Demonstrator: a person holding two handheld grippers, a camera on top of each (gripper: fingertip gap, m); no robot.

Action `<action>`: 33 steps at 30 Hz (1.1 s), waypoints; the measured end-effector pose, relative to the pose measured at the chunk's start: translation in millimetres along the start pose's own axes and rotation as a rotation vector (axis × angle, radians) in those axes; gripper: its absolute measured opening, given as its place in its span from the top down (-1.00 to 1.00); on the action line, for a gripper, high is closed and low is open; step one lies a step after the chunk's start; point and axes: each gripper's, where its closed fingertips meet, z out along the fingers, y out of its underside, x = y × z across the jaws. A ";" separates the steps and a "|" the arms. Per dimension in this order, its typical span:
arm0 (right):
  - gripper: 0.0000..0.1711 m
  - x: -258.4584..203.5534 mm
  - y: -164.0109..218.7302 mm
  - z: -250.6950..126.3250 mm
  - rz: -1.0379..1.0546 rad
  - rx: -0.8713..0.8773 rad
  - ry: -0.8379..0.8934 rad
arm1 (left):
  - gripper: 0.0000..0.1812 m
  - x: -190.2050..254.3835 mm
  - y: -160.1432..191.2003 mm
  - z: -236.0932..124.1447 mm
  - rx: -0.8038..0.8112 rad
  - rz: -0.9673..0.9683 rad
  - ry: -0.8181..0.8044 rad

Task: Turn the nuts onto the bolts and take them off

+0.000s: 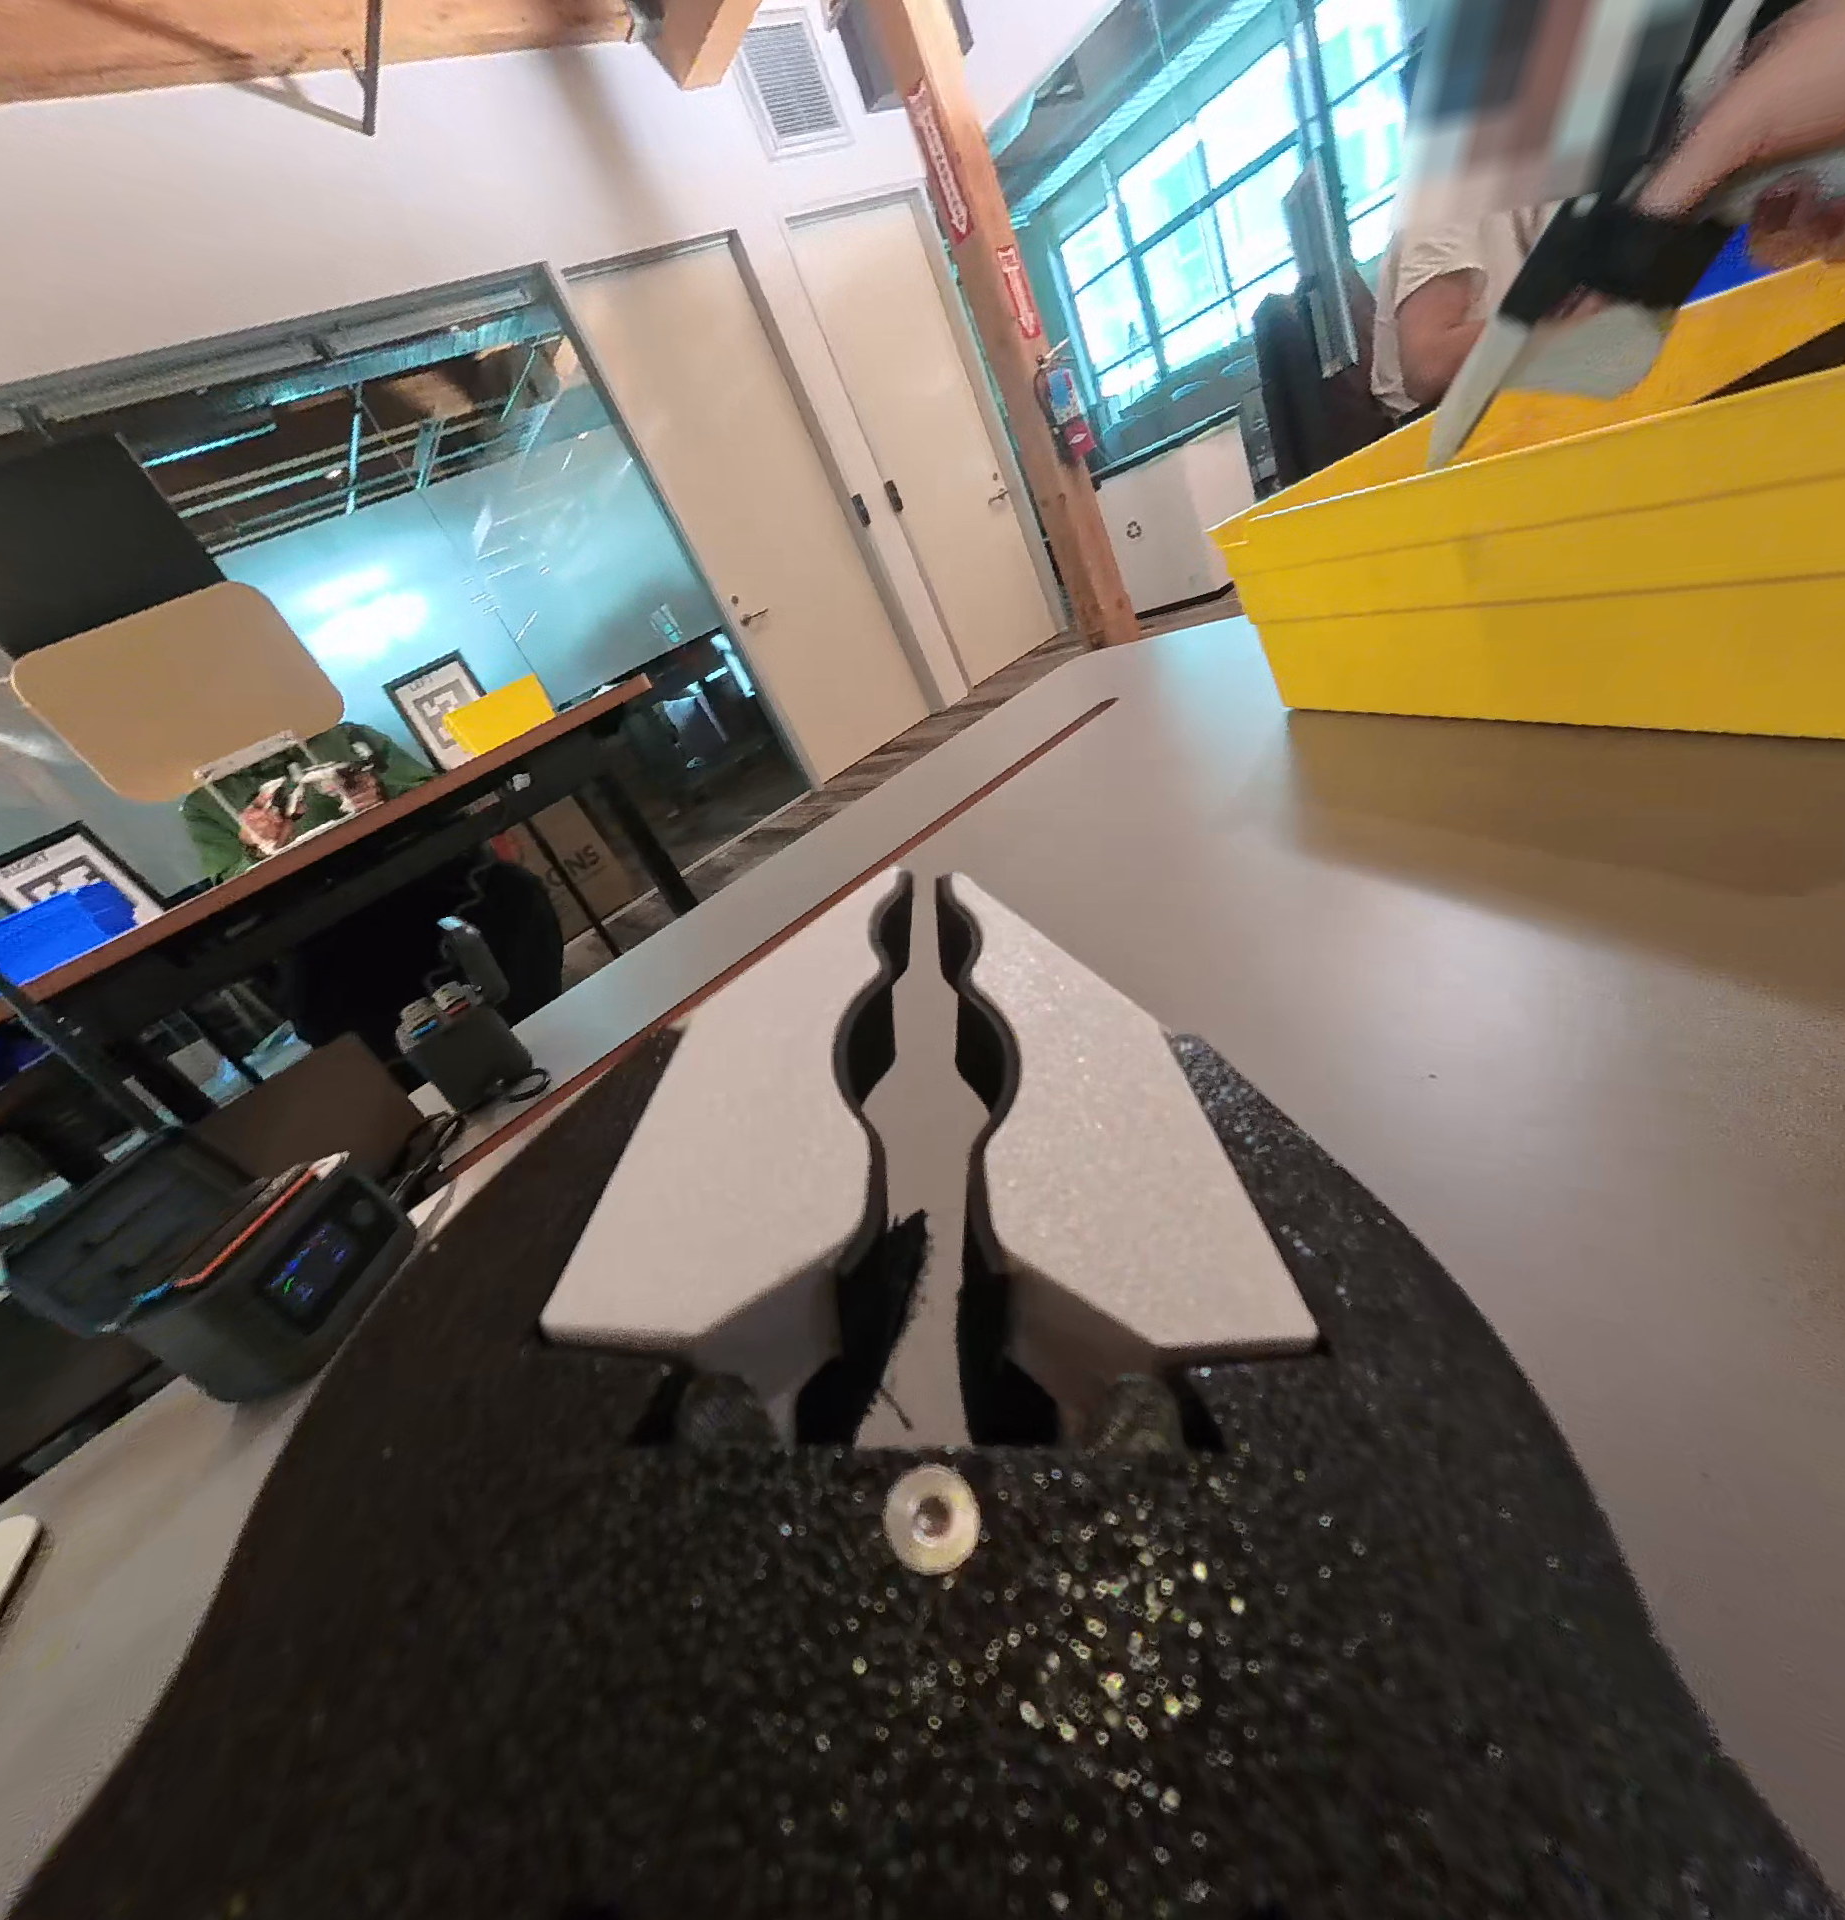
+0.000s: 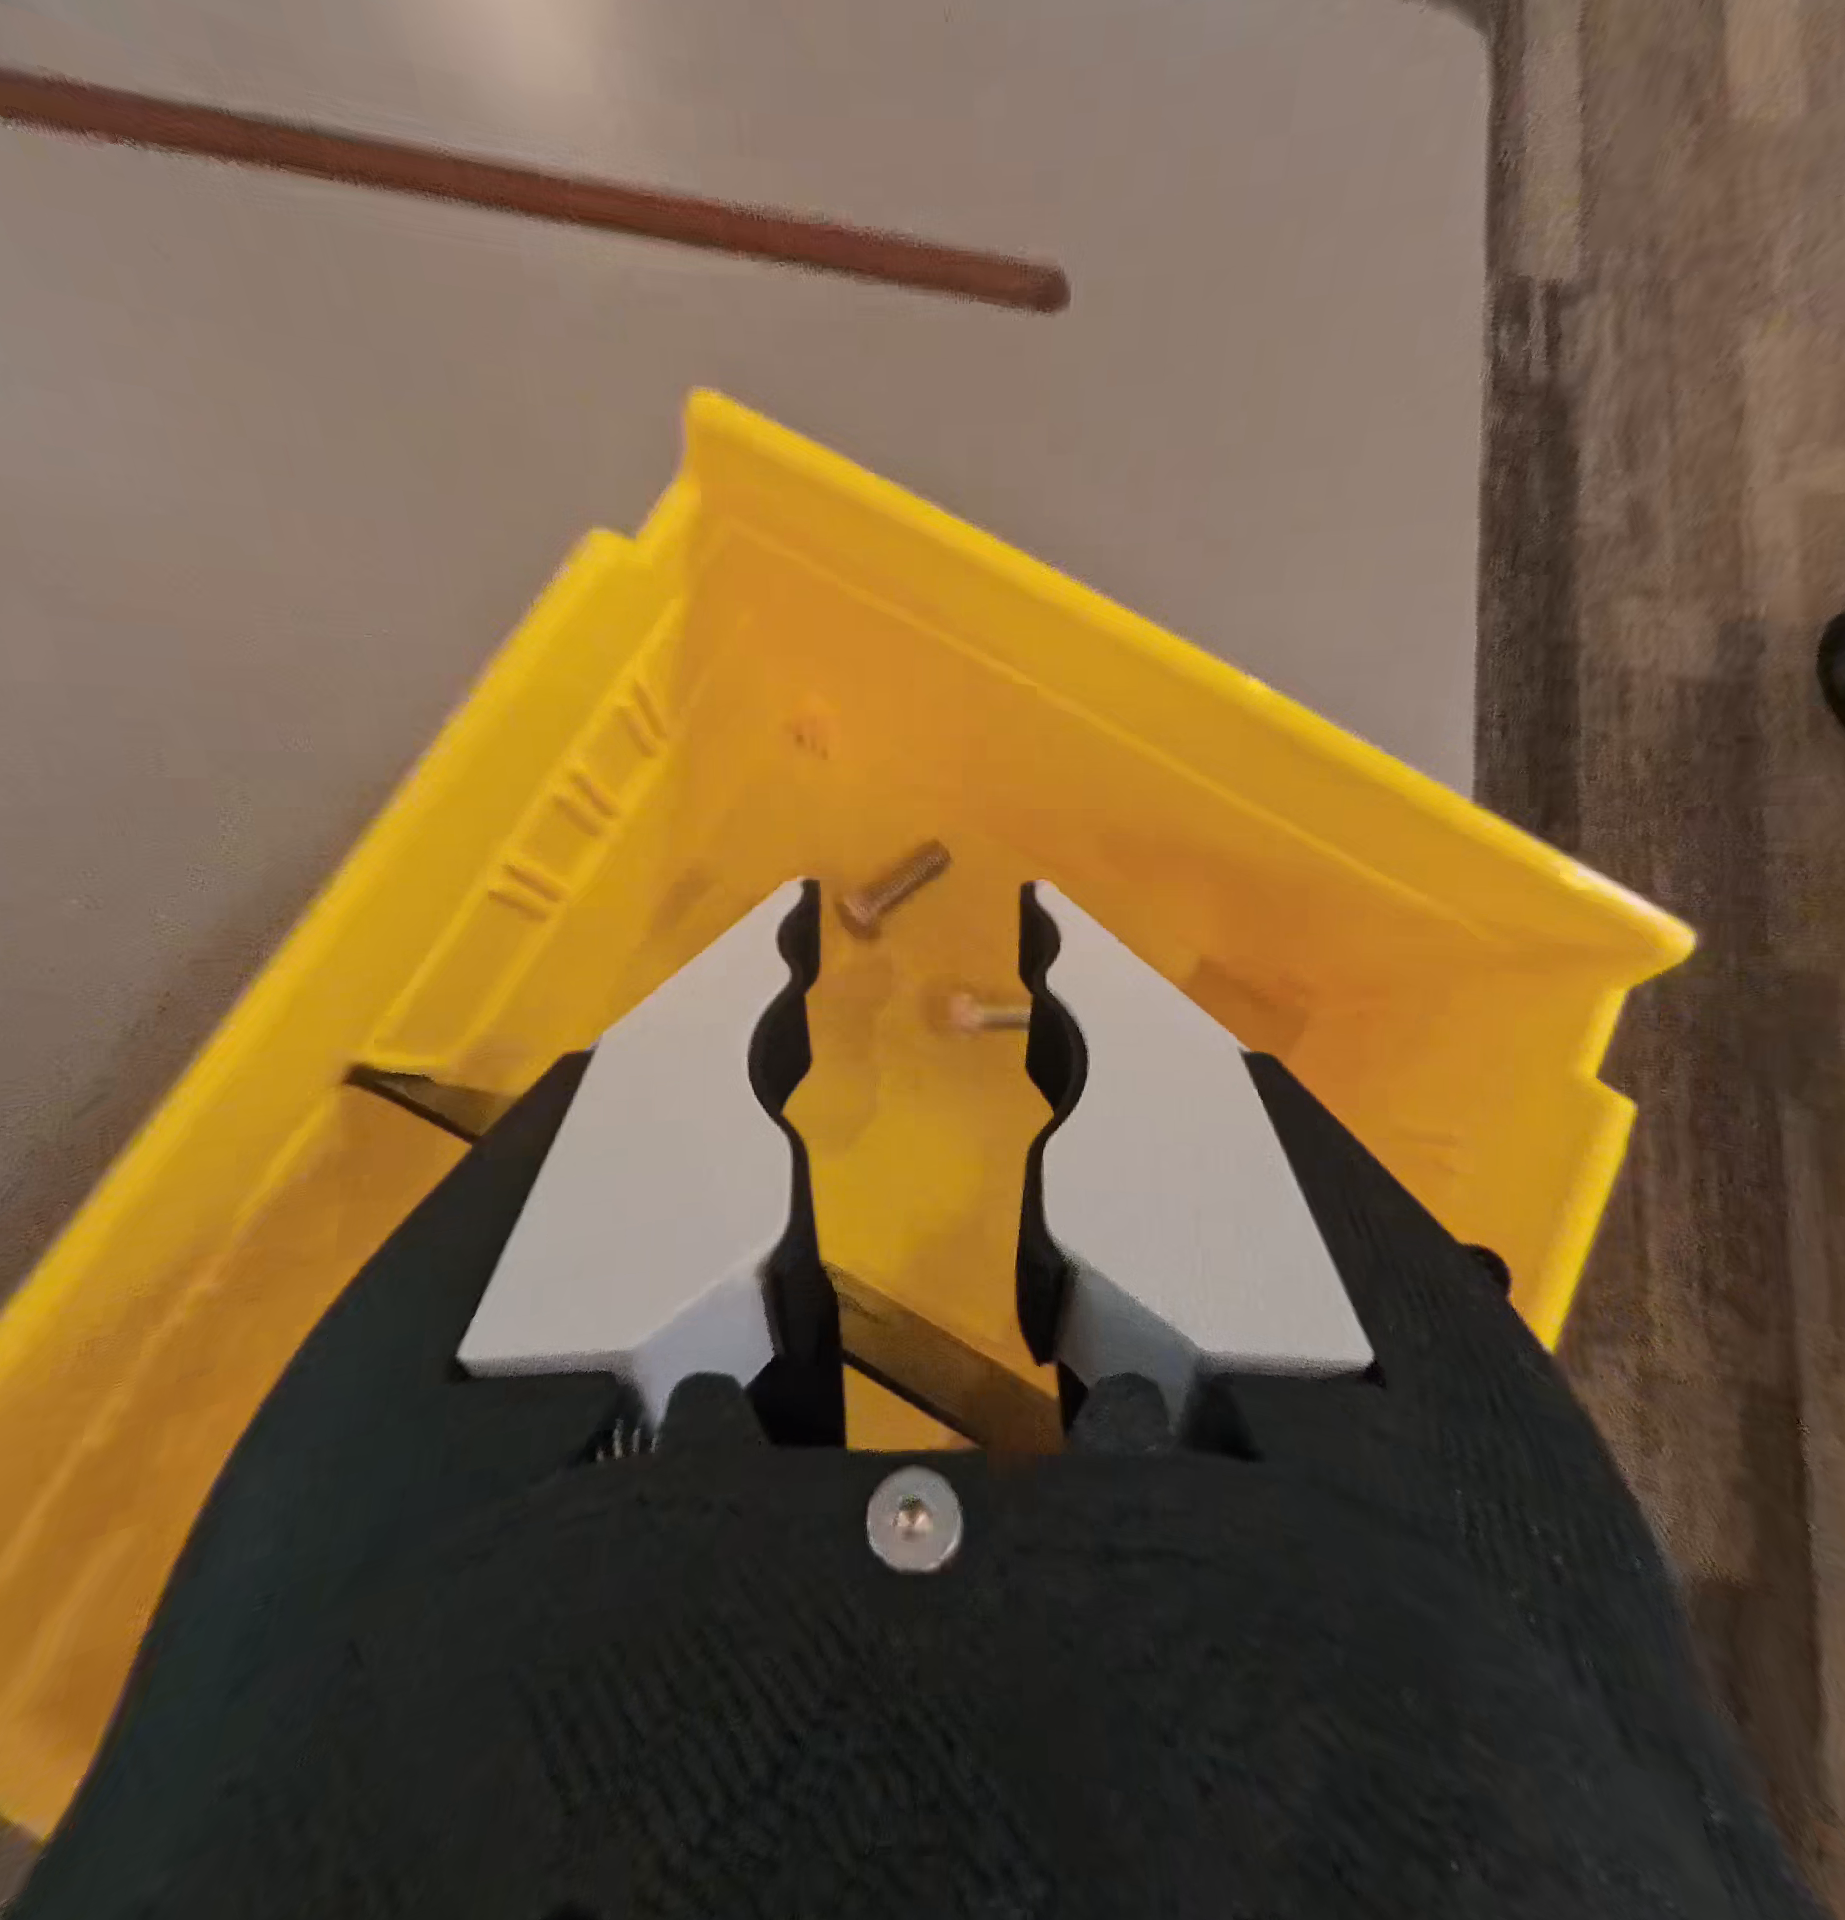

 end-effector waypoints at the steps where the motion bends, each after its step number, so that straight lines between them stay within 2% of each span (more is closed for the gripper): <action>1: 0.52 -7.8 -14.9 -10.2 -0.002 0.076 -0.002 | 0.99 -4.0 2.3 0.0 -0.015 -0.004 -0.020; 4: 0.49 -65.1 -69.2 -59.2 -0.069 0.401 -0.046 | 1.00 -16.4 7.1 -0.9 -0.044 -0.028 -0.079; 6: 0.44 -134.7 -96.7 -99.5 -0.168 0.666 -0.155 | 1.00 -21.0 5.4 -2.2 -0.032 -0.052 -0.089; 8: 0.45 -190.6 -108.5 -126.7 -0.223 0.898 -0.182 | 1.00 -24.9 4.8 -3.4 -0.025 -0.062 -0.095; 9: 0.47 -214.3 -108.9 -131.0 -0.240 0.988 -0.188 | 1.00 -27.4 5.9 -3.9 -0.028 -0.061 -0.102; 11: 0.54 -256.4 -101.2 -117.0 -0.251 1.080 -0.219 | 1.00 -32.6 7.0 -5.0 -0.028 -0.057 -0.114; 14: 0.59 -301.2 -81.7 -64.7 -0.302 1.071 -0.237 | 1.00 -40.7 10.9 -6.6 -0.037 -0.067 -0.129; 18: 0.66 -326.8 -68.6 -11.1 -0.355 0.925 -0.248 | 1.00 -38.9 13.0 -5.8 -0.027 -0.129 -0.074; 22: 0.75 -309.5 -76.8 8.8 -0.400 0.980 -0.115 | 0.98 -41.0 7.4 -7.4 0.006 -0.118 -0.085; 25: 0.77 -309.5 -76.7 10.4 -0.458 0.999 -0.107 | 0.93 -20.4 2.2 -8.3 -0.047 -0.150 0.064; 27: 0.81 -307.3 -75.4 6.4 -0.469 1.022 -0.086 | 0.90 -17.4 -14.2 -17.4 -0.045 -0.181 0.100; 30: 0.82 -302.7 -75.6 5.4 -0.450 1.024 -0.083 | 0.86 -41.5 -41.4 -46.5 -0.087 -0.256 0.044; 33: 0.83 -298.2 -77.4 4.9 -0.410 1.026 -0.096 | 0.87 -91.8 -52.3 -98.9 -0.223 -0.284 -0.073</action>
